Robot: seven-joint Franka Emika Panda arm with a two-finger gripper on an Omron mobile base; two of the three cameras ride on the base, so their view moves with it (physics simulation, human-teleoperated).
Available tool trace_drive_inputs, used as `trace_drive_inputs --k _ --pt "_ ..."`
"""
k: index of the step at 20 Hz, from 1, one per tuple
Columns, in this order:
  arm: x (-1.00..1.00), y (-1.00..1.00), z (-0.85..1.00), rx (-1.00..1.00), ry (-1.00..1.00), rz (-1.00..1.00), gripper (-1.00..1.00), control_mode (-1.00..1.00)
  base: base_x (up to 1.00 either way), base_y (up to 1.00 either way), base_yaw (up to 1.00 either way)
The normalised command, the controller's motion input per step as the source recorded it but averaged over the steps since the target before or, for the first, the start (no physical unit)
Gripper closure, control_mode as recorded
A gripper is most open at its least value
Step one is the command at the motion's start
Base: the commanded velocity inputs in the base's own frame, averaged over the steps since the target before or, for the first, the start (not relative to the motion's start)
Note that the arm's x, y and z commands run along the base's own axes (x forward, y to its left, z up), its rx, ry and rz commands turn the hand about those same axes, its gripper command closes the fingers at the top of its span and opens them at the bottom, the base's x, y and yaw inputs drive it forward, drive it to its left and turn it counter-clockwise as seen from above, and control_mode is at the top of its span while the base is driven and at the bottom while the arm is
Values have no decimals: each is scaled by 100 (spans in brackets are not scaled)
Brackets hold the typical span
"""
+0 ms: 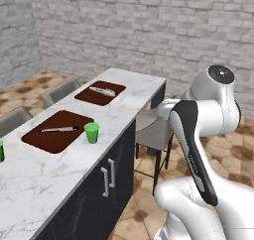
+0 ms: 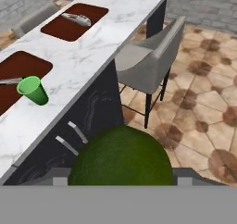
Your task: Gather the squash and lime from the fridge and place them on a tray on the dining counter. Then gather the fish and steak from the fridge and place them on the other tray.
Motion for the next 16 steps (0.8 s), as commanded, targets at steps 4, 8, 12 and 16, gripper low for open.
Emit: trace_drive_inputs --k 4,8,12,16 --pt "0 0 0 0 0 0 100 100 57 -39 43" --pt "0 0 0 0 0 0 100 100 50 -43 42" --pt "0 0 0 0 0 0 100 100 43 -46 42" --pt "0 0 0 0 0 0 100 100 39 -44 42"
